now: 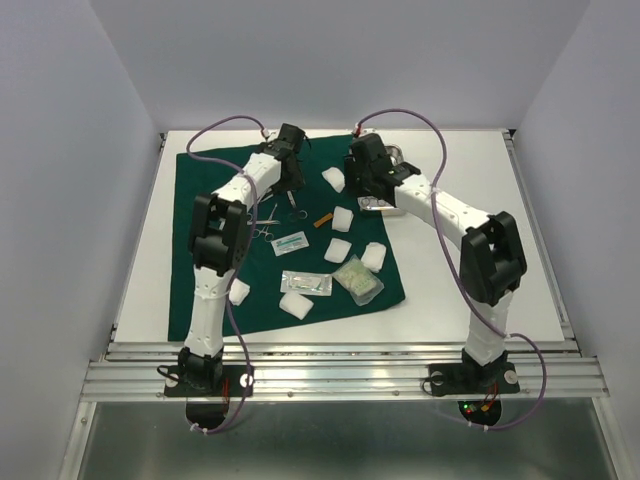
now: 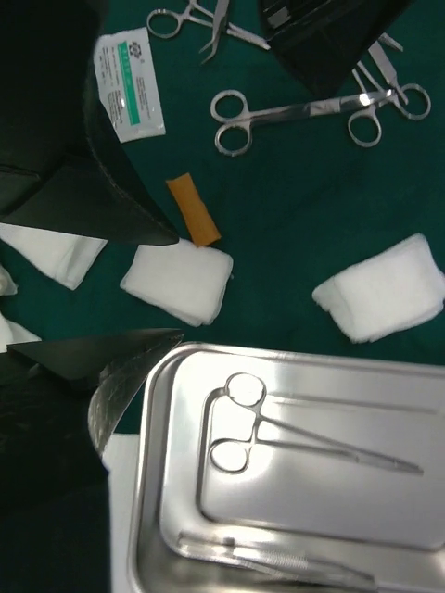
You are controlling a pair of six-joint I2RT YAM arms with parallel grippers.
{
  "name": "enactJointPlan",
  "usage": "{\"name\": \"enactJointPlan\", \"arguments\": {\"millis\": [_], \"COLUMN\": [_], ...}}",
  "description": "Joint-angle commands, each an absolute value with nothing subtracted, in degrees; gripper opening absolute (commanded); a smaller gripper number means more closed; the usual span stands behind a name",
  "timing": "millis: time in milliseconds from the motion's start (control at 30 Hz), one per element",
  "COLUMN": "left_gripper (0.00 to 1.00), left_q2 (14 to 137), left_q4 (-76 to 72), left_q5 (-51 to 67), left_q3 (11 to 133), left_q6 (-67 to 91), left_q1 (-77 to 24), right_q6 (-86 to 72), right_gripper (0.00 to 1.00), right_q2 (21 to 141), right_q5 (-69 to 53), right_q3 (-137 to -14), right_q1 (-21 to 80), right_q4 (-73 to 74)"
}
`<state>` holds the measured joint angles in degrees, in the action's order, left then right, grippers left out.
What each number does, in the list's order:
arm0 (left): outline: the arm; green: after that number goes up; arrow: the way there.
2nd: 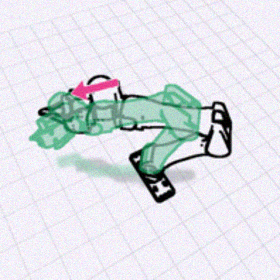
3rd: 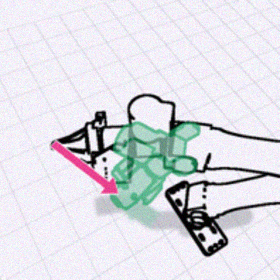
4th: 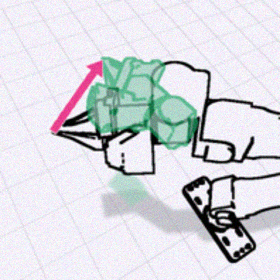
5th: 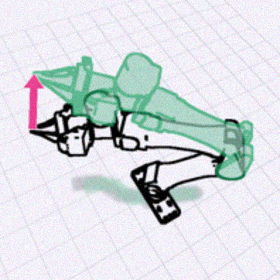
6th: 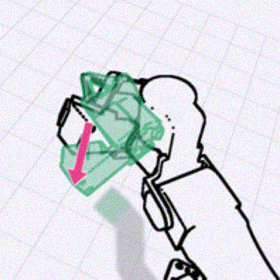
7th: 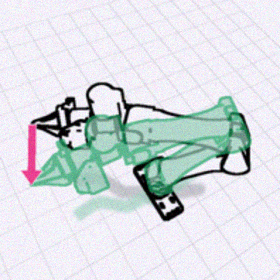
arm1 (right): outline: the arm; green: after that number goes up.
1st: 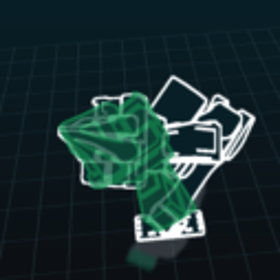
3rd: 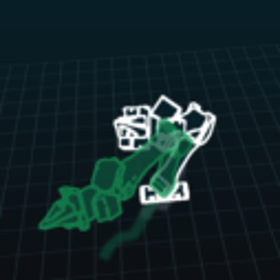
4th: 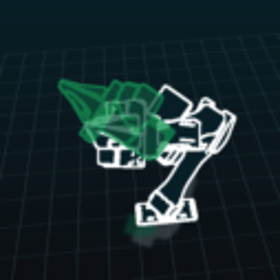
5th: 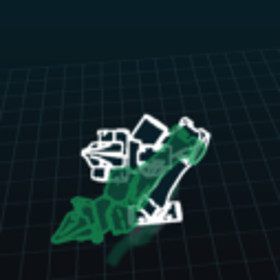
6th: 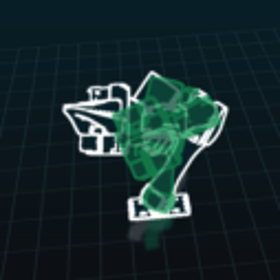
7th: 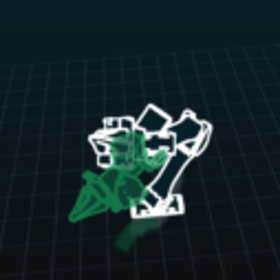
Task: Prepare the surgical pack
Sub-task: Place the medical item in the surgical kit, then pick up the medical item from the surgical kit.
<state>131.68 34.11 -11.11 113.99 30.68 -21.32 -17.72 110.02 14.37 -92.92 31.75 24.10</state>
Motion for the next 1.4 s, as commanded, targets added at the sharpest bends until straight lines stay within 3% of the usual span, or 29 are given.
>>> {"name": "enactJointPlan", "arguments": {"millis": [0, 533, 933, 1367], "left_gripper": [0.52, 0.52, 0.52, 0.52], "left_q2": [119.1, 96.1, 91.8, 94.5], "left_q4": [35.2, 33.5, 32.9, 31.8], "left_q5": [-12.1, -14.0, -11.0, -10.1], "left_q3": [109.5, 81.2, 78.6, 77.3], "left_q6": [29.6, 32.1, 29.4, 27.7], "left_q1": [-21.4, -18.8, -13.9, -13.1], "right_q6": [-17.4, -18.6, -16.9, -11.3], "right_gripper": [0.47, 0.47, 0.47, 0.46], "right_q2": [113.5, 131.5, 146.0, 151.0], "right_q5": [11.5, 7.8, 9.4, 18.5], "right_q3": [-100.0, -121.0, -135.7, -134.8], "right_q1": [33.5, 38.8, 41.0, 43.2], "right_q4": [24.9, 28.6, 27.4, 22.8]}}
